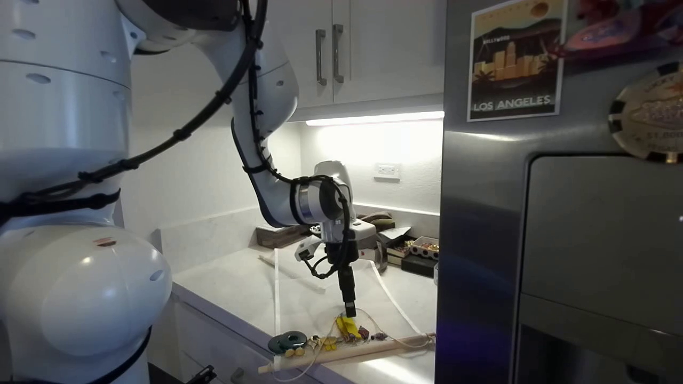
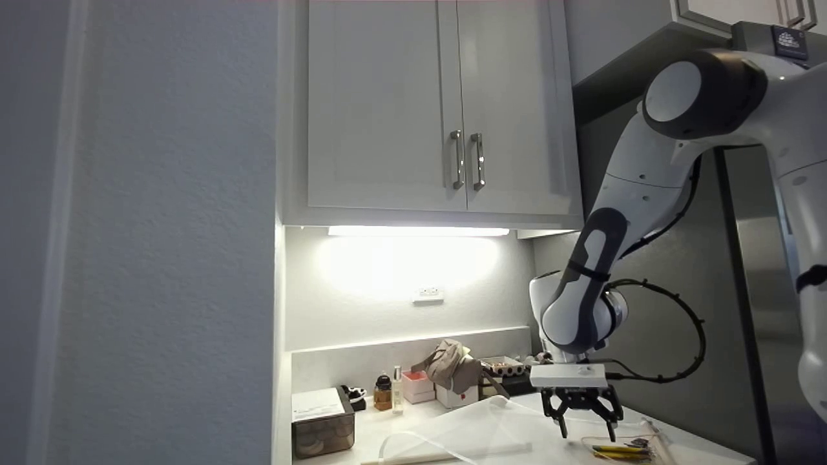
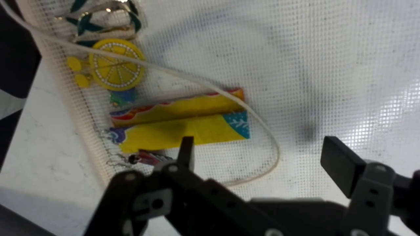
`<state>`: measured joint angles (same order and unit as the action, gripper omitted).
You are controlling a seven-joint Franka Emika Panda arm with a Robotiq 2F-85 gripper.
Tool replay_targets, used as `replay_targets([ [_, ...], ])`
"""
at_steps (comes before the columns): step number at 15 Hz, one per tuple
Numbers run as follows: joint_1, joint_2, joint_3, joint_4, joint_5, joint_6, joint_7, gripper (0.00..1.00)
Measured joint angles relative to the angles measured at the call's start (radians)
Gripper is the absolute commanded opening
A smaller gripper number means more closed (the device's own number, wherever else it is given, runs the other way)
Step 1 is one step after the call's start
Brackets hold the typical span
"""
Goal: Take the bottle on the counter, put it in the kitchen cabinet and close it, then take the blind on the counter and hang it to the wall
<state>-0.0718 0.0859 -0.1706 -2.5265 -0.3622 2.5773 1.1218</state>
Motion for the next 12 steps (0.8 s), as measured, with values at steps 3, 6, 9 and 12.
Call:
replay_targets([
  [3, -0.002, 0.006, -0.006, 0.000, 0.000, 0.000, 0.000, 0.62],
  [6, -0.003, 0.010, -0.009, 0.002, 0.000, 0.001, 0.000, 0.57],
  [9, -0.003, 0.010, -0.009, 0.006, 0.000, 0.001, 0.000, 0.68],
  [12, -0.004, 0.011, -0.009, 0.006, -0.001, 0.001, 0.000, 0.41],
])
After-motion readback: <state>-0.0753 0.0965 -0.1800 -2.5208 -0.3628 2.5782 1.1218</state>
